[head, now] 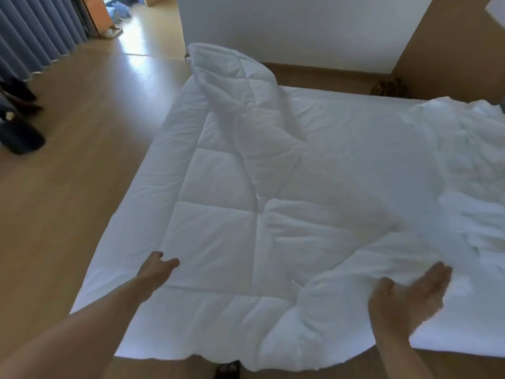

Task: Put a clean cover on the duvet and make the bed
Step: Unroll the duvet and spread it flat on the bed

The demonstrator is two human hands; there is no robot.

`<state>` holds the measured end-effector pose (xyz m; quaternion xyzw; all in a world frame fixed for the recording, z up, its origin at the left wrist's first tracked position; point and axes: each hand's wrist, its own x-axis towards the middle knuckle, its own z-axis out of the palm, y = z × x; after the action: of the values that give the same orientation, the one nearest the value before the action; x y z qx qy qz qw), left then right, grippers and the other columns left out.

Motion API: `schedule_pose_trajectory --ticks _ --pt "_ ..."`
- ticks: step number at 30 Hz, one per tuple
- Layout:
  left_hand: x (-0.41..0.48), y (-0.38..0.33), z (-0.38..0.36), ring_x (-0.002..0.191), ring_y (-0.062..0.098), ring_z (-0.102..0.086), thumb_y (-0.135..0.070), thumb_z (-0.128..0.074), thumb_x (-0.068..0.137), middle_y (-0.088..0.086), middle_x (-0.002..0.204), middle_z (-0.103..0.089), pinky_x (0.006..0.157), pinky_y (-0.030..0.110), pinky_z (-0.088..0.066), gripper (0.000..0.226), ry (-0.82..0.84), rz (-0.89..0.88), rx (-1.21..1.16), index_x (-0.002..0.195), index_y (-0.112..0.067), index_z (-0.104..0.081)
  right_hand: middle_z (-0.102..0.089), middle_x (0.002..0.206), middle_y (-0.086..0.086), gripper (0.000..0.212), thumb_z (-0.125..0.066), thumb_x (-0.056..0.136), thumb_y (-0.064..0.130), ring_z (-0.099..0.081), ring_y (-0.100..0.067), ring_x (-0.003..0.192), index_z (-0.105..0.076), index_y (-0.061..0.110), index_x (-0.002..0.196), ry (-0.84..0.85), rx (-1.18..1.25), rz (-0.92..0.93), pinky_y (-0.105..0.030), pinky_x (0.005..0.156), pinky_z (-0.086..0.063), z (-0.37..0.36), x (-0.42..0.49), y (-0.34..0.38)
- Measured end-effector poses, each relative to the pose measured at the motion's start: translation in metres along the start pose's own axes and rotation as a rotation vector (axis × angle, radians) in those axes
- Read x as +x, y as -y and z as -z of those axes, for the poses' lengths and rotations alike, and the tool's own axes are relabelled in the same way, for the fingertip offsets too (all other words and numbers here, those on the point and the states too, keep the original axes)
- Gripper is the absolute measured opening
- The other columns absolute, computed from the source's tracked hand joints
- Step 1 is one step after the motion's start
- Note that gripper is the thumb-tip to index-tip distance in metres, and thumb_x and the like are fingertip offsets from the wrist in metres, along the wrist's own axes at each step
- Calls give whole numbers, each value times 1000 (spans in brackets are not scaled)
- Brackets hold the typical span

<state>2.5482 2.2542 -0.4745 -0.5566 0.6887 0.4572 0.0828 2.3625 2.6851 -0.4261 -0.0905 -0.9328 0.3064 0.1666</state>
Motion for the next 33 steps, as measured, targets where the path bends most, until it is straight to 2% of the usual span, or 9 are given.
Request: schedule_pose_trajectory --ticks 3,5,9,12,16,19,23,26,33 --pt "8 23 0 136 36 -41 -25 -64 95 20 151 -39 106 43 -37 69 -40 37 -2 151 -2 -31 -14 165 -11 78 -34 82 49 -1 -31 153 -28 25 155 365 -434 482 -48 119 8 -41 -13 39" --pt "19 38 7 135 37 -42 -26 -65 94 20 151 -39 105 43 -37 70 -88 55 9 150 -2 -31 -3 167 -3 77 -23 87 67 5 -31 153 -16 37 157 581 -716 540 -56 117 5 -65 -12 29" --pt "50 70 38 132 43 -43 -32 -70 89 24 149 -40 104 47 -40 77 -219 114 74 150 -1 -32 9 166 4 89 -22 83 85 8 -30 152 5 41 156 852 -874 327 -65 114 -8 -102 -9 14" --pt "76 95 64 137 43 -37 -37 -76 85 27 151 -37 110 48 -35 89 -303 158 58 148 6 -31 -2 165 7 85 -26 85 83 -1 -28 152 -1 43 155 915 -832 162 -68 113 -14 -116 -7 7" --pt "107 129 85 147 39 -23 -48 -84 74 22 161 -20 119 51 -23 119 -289 247 -45 154 4 -12 -15 160 3 77 -28 90 74 -13 -28 148 -4 40 155 954 -874 119 -65 111 -21 -137 -14 -1" --pt "121 139 94 146 36 -26 -51 -86 68 17 161 -21 119 50 -24 127 -227 274 -137 156 -2 -9 -34 146 -5 69 -36 91 63 -31 -28 138 -22 30 150 947 -864 100 -60 106 -31 -156 -19 8" --pt "124 125 93 124 36 -52 -48 -83 74 13 139 -54 103 46 -43 88 -134 206 -252 140 -2 -47 -41 138 -11 57 -44 92 45 -38 -31 133 -36 17 141 915 -842 51 -53 105 -35 -169 -25 16" --pt "108 88 86 116 36 -56 -24 -72 90 14 131 -58 94 42 -45 57 -276 84 -318 137 -1 -50 -43 139 -12 52 -43 95 38 -41 -32 132 -38 11 140 915 -788 62 -51 104 -38 -167 -30 23" --pt "24 -63 68 90 32 -69 -11 -61 90 13 106 -71 87 50 -57 14 -123 -216 -467 100 -20 -66 -41 151 -8 66 -54 92 37 -42 -28 136 -31 11 149 1141 -486 60 -38 107 -38 -130 -30 48"
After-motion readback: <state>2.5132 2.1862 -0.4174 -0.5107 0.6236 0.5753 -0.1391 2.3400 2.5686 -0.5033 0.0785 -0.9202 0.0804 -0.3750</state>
